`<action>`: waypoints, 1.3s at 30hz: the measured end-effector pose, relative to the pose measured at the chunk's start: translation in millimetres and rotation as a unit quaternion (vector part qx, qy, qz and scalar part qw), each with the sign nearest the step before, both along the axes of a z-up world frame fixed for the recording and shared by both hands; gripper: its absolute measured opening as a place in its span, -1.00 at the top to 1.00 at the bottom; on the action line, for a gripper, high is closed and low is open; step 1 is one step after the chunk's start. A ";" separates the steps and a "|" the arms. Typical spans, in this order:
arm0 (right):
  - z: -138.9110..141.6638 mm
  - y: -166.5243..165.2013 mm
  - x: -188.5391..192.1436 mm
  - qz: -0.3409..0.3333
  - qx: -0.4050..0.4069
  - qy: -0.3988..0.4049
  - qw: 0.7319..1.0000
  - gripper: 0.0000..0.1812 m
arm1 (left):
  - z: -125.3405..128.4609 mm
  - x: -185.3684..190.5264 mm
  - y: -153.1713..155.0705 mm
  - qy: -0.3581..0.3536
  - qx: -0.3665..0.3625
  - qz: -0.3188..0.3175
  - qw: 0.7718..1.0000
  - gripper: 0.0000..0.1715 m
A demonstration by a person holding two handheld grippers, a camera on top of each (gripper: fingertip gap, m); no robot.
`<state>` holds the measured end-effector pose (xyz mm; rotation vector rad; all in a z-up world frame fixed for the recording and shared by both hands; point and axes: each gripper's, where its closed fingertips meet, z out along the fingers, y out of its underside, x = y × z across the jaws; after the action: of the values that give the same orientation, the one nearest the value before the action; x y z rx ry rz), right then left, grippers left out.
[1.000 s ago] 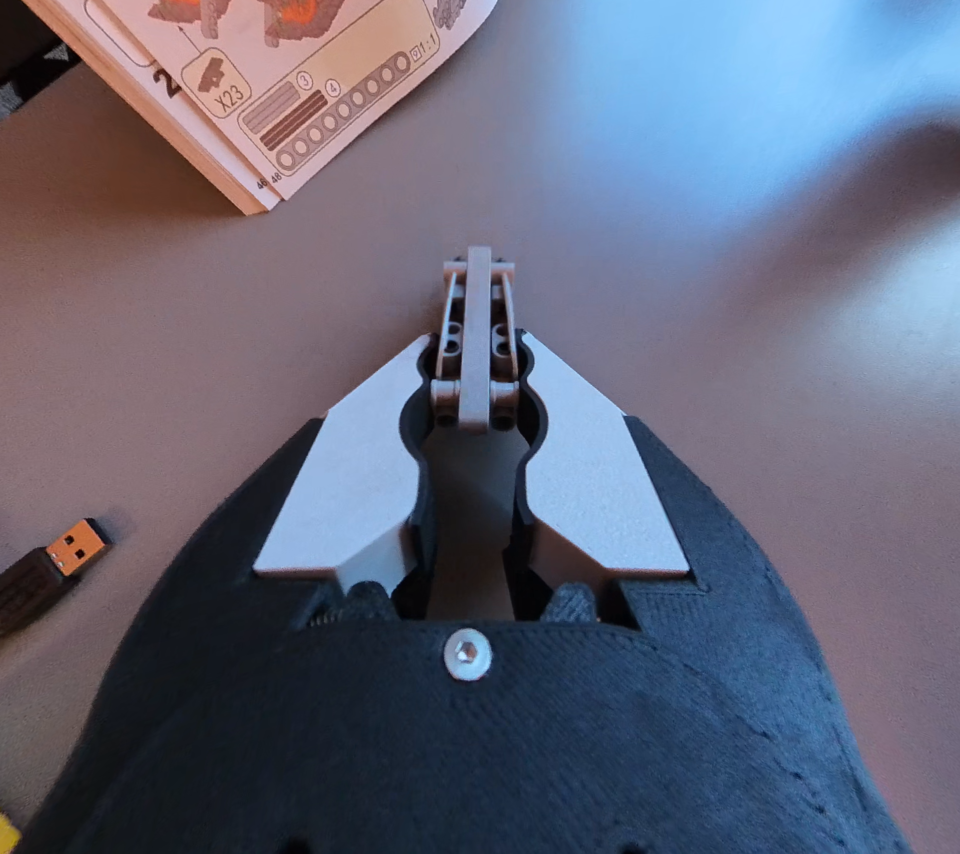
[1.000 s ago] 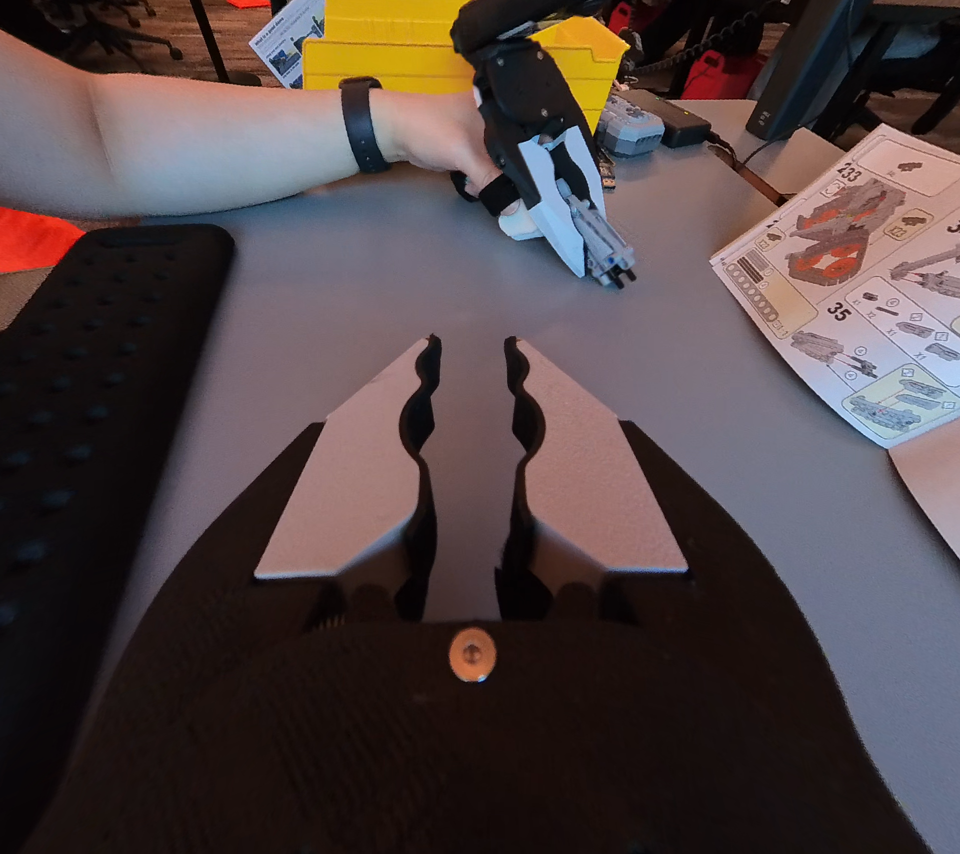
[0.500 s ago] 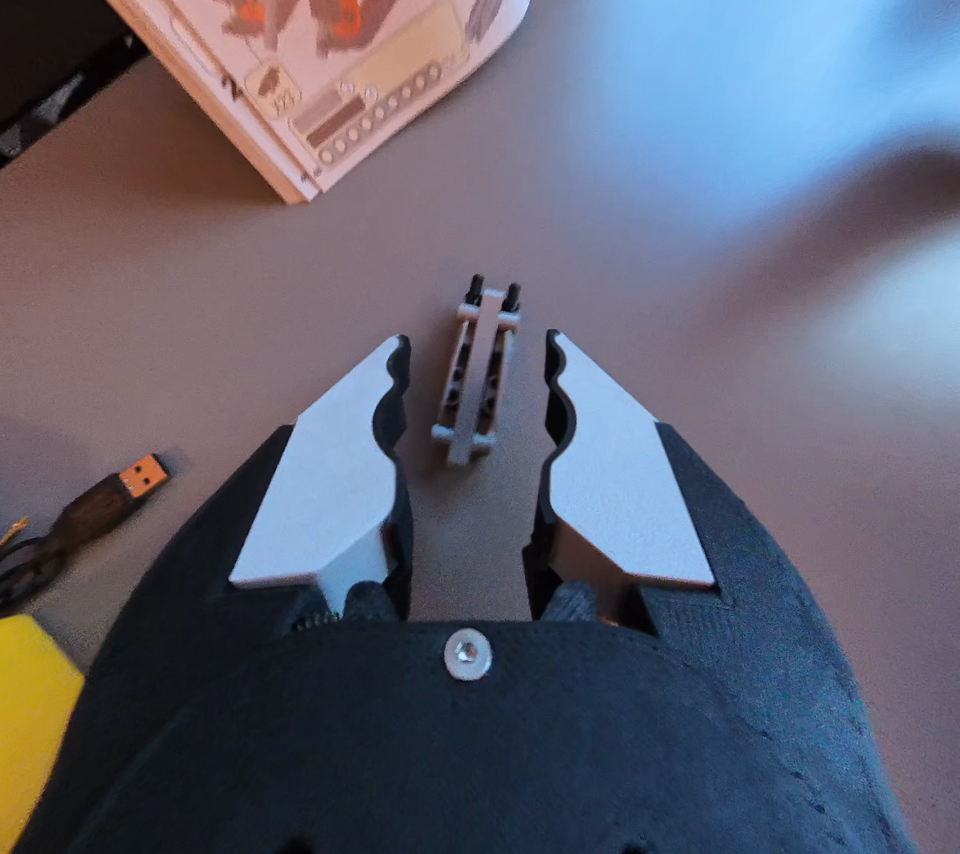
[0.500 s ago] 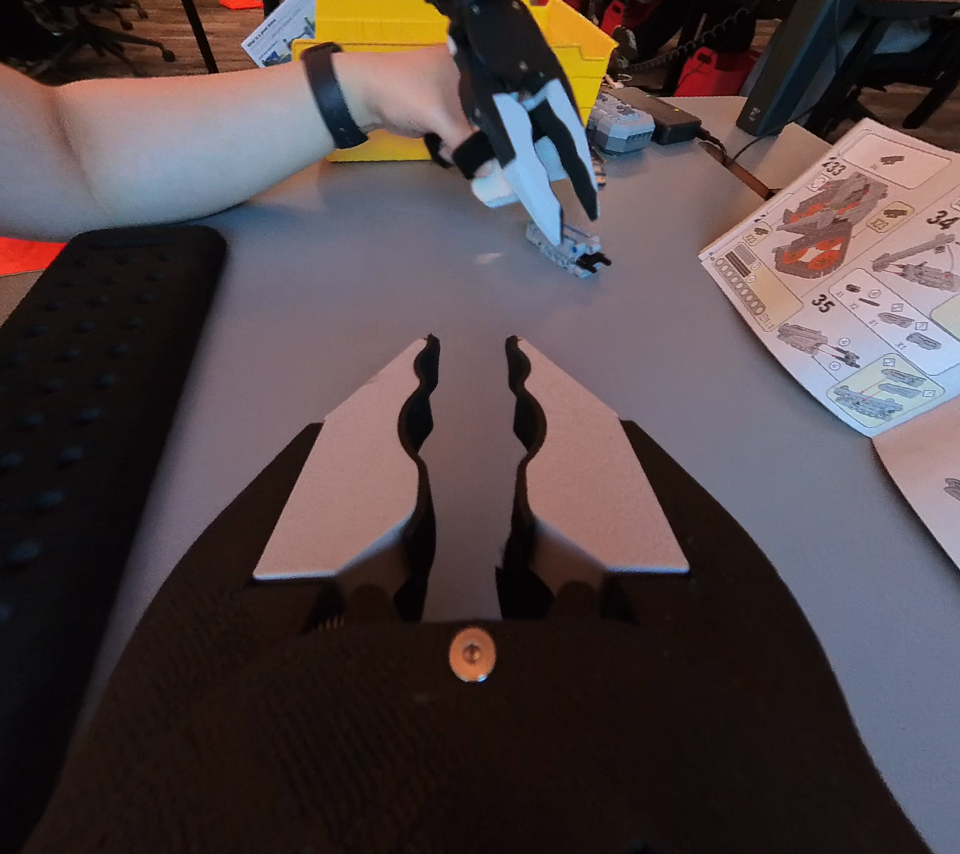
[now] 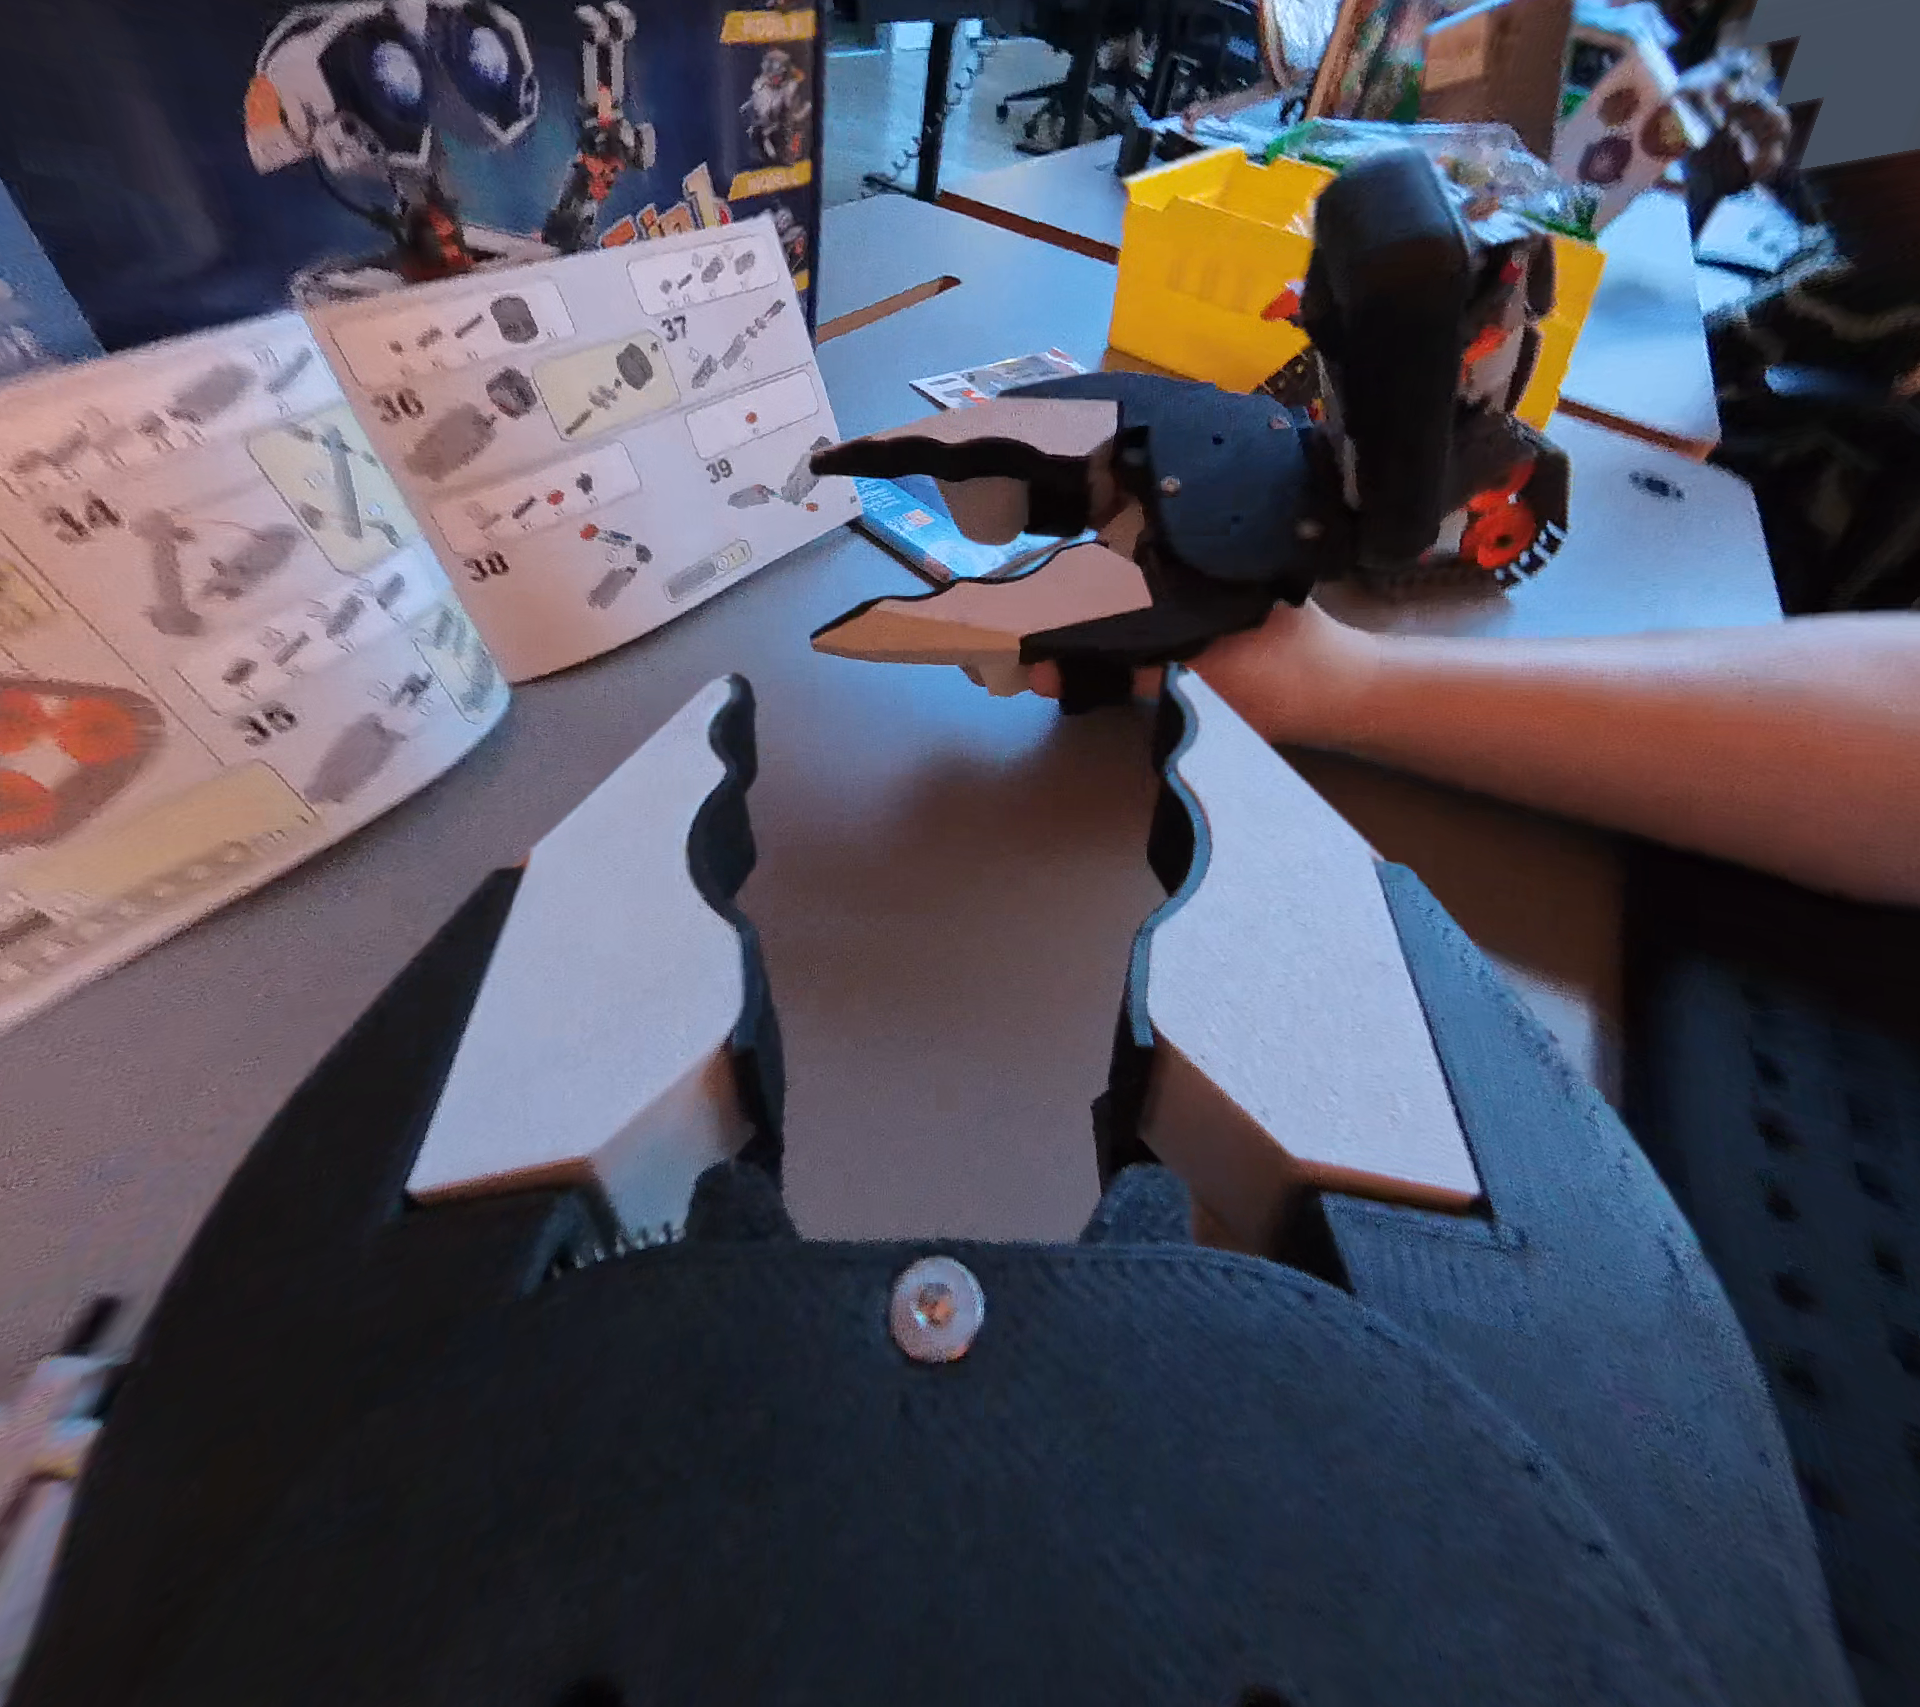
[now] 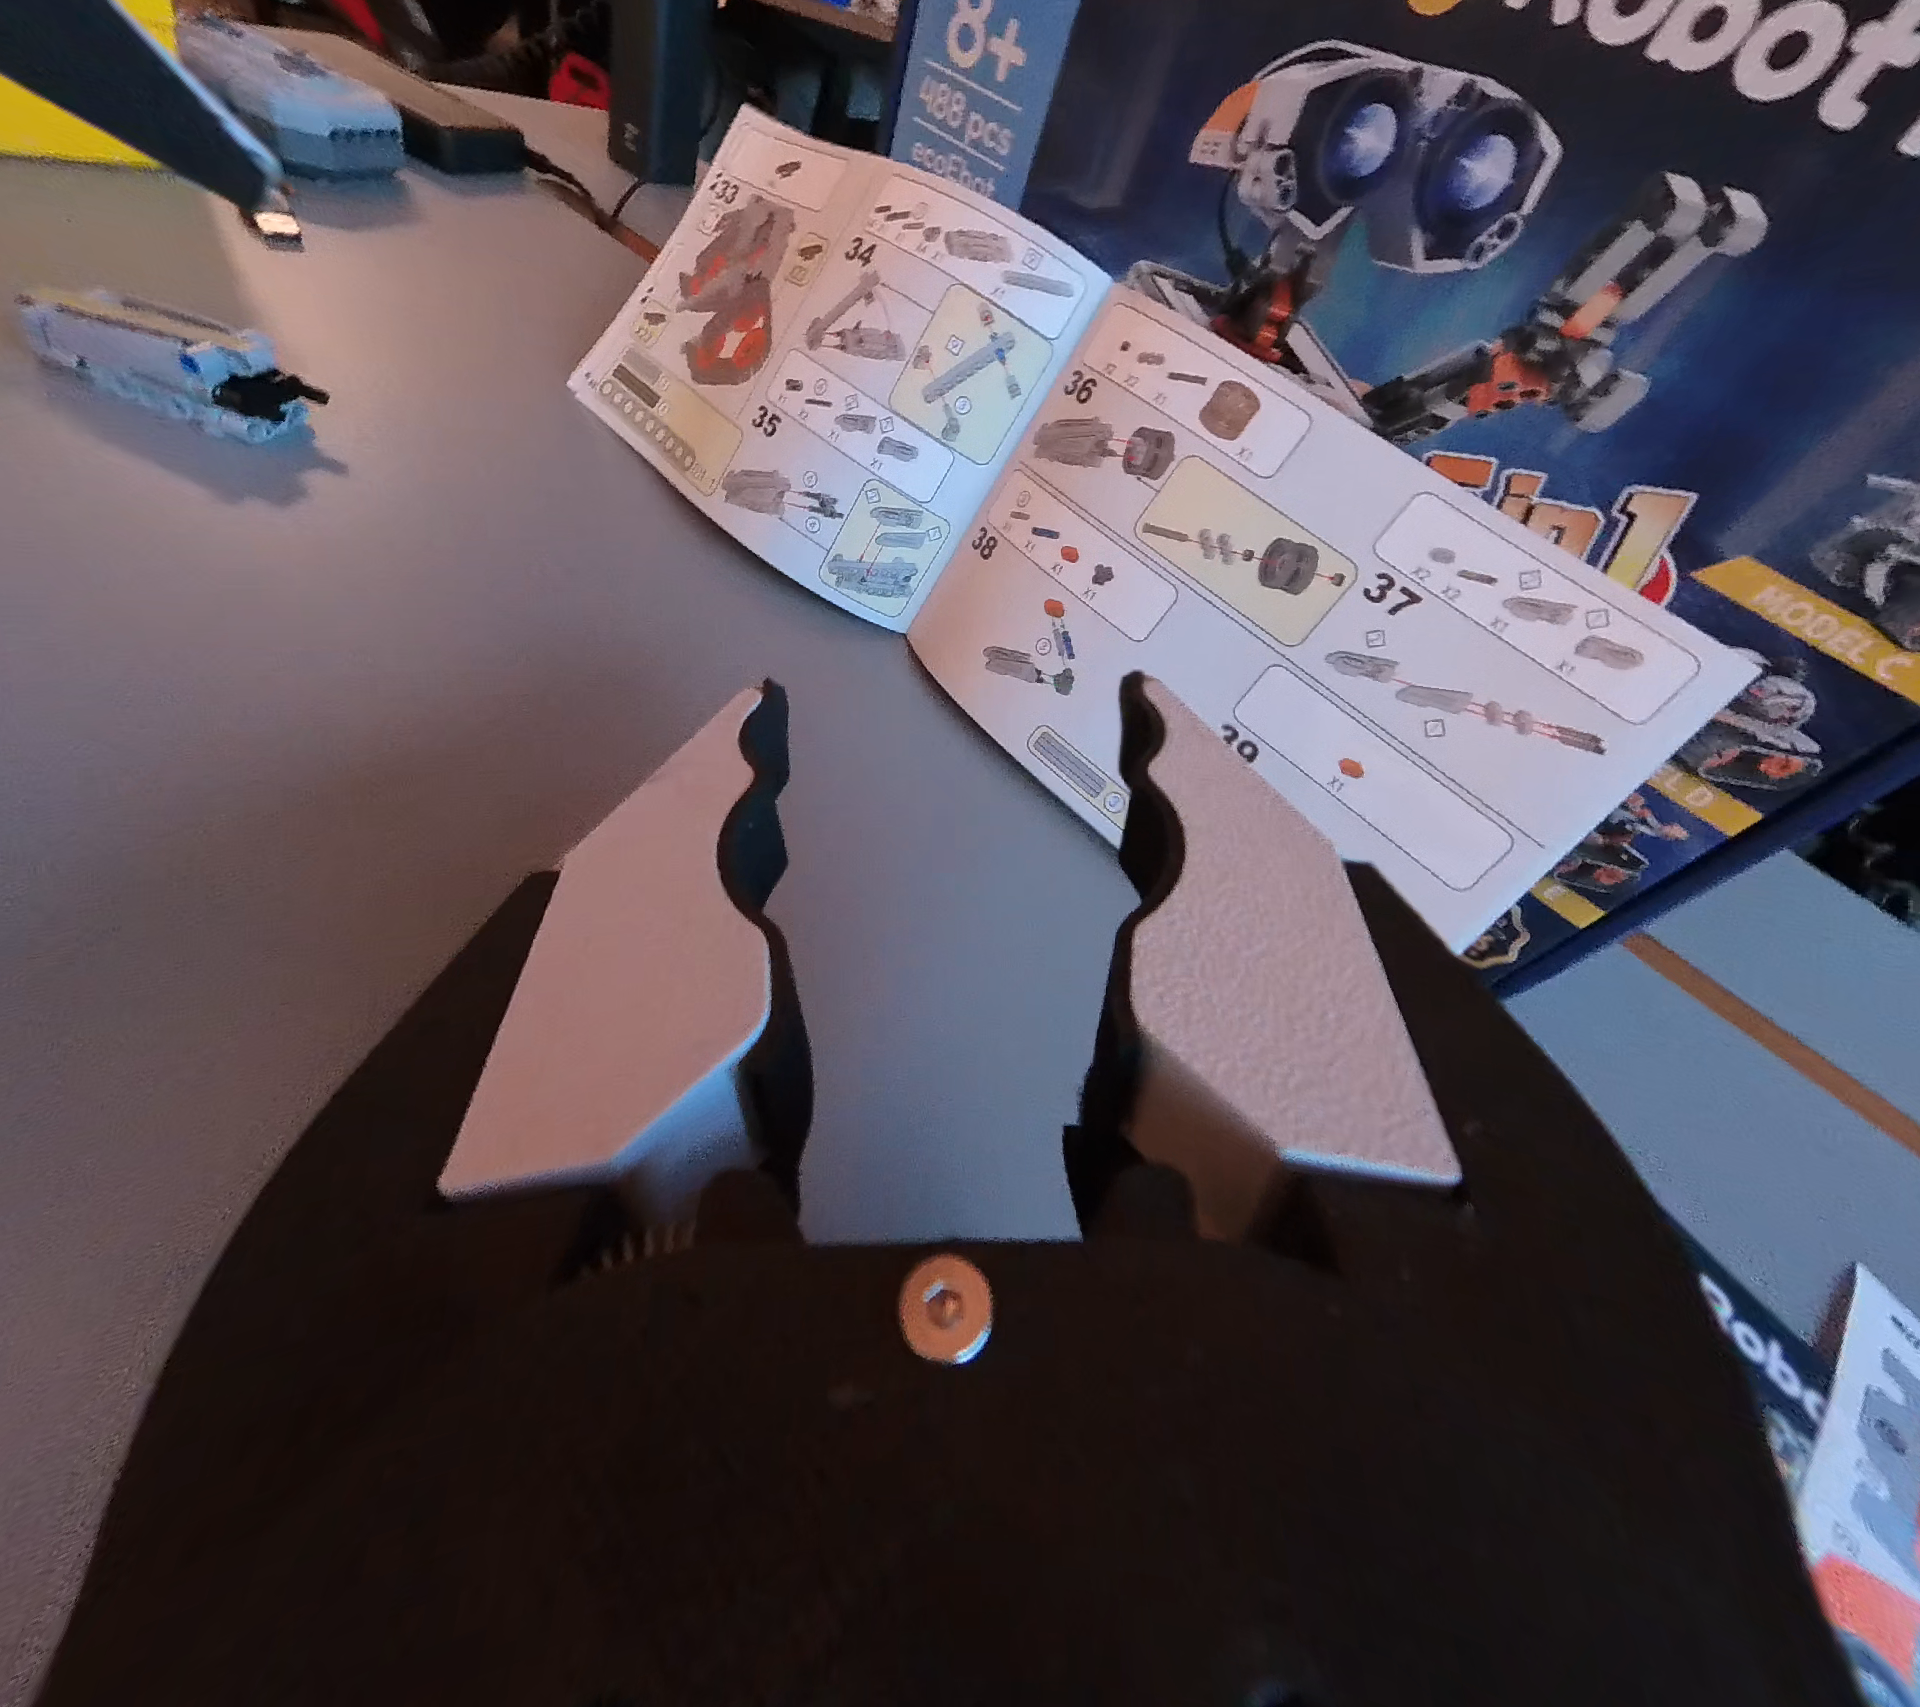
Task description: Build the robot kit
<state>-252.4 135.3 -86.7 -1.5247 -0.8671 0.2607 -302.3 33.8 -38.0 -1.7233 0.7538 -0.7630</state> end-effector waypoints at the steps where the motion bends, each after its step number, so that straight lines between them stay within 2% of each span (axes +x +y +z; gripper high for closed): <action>1: -1.8 -1.0 -0.9 0.008 0.000 -0.008 1.000 0.30 | -3.2 2.7 2.4 -0.012 -0.014 0.015 1.000 0.11; 7: -17.5 -8.1 -4.4 0.045 -0.065 -0.027 0.996 0.30 | -15.0 -13.1 34.0 -0.024 -0.051 0.143 0.988 -0.11; 11: -24.0 -10.4 -1.5 0.033 -0.107 -0.020 0.993 0.30 | -29.8 -29.8 44.6 0.040 -0.019 0.199 0.979 -0.18; 13: -27.5 -13.5 -5.4 0.040 -0.123 -0.022 0.991 0.30 | -40.7 -35.1 39.7 0.067 -0.009 0.192 0.979 -0.09; 15: -32.8 -14.3 -10.1 0.042 -0.129 -0.038 0.990 0.30 | -50.8 -48.3 37.9 0.125 0.008 0.183 0.975 -0.03; 19: -56.0 -19.1 -20.5 0.055 -0.142 -0.128 0.980 0.26 | -29.6 -92.4 51.5 0.198 0.095 0.194 0.956 0.00; 21: -58.9 -22.8 -25.4 0.066 -0.137 -0.144 0.978 0.27 | -31.6 -119.0 47.3 0.194 0.085 0.175 0.961 0.18; 24: -54.4 -37.0 -38.5 0.122 -0.166 -0.107 0.973 0.28 | -49.6 -162.0 37.4 0.177 0.048 0.166 0.969 0.20; 27: -56.9 -26.7 -34.2 0.092 -0.214 -0.077 0.969 0.28 | -74.6 -194.6 32.3 0.229 0.007 0.189 0.955 0.19; 30: -63.5 -14.5 -24.9 0.042 -0.240 -0.076 0.967 0.30 | -87.4 -199.3 36.3 0.271 0.000 0.194 0.943 0.24; 34: -56.9 -4.8 -13.0 -0.013 -0.196 -0.080 0.977 0.31 | -106.6 -200.1 42.5 0.259 -0.034 0.196 0.945 0.34; 39: -60.8 -4.9 -7.8 -0.031 -0.169 -0.125 0.977 0.25 | -117.9 -201.2 45.2 0.263 -0.054 0.191 0.944 0.51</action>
<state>-260.2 130.4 -147.5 -1.9286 -1.0066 0.1778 -503.6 79.0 -155.9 -2.1224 0.7004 -0.0706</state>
